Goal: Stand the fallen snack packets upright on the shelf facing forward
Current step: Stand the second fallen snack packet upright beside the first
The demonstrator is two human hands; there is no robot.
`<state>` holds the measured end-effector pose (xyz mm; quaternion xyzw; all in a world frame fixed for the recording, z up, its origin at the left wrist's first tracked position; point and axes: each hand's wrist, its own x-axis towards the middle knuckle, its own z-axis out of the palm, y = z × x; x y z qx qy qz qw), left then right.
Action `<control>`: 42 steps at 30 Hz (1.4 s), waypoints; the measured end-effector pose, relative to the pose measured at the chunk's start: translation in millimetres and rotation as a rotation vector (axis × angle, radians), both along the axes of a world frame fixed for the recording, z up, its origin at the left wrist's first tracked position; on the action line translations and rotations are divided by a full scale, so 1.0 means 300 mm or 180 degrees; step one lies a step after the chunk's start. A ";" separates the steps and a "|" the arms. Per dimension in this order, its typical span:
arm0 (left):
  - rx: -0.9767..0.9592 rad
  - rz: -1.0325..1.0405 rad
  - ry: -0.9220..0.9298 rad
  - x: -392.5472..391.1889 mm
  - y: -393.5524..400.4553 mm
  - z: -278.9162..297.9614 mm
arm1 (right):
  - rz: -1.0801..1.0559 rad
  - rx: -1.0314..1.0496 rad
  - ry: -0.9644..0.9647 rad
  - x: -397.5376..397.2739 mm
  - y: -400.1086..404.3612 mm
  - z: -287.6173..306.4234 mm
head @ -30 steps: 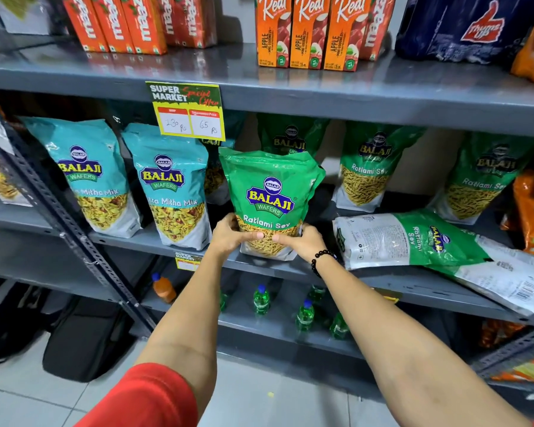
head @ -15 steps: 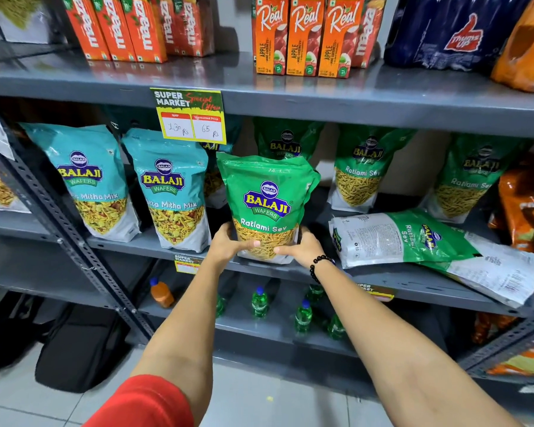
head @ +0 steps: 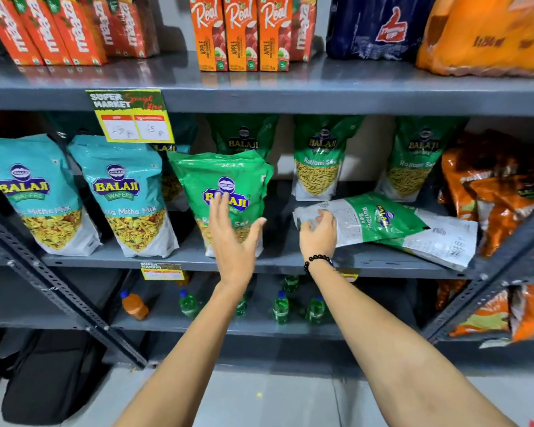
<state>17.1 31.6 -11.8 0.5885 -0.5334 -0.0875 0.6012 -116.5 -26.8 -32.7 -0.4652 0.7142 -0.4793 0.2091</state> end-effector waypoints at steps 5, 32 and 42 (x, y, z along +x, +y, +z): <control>-0.0363 -0.0758 -0.0356 -0.212 -0.017 0.021 | -0.0484 0.0186 -0.0380 -0.187 -0.019 0.000; 0.2568 -0.0285 0.1203 -0.430 -0.463 -0.124 | 0.0702 0.0190 -0.2897 -0.534 -0.278 0.037; 0.2229 -0.0591 0.2794 -0.382 -0.468 -0.031 | 0.1486 0.0770 -0.1470 -0.537 -0.271 0.054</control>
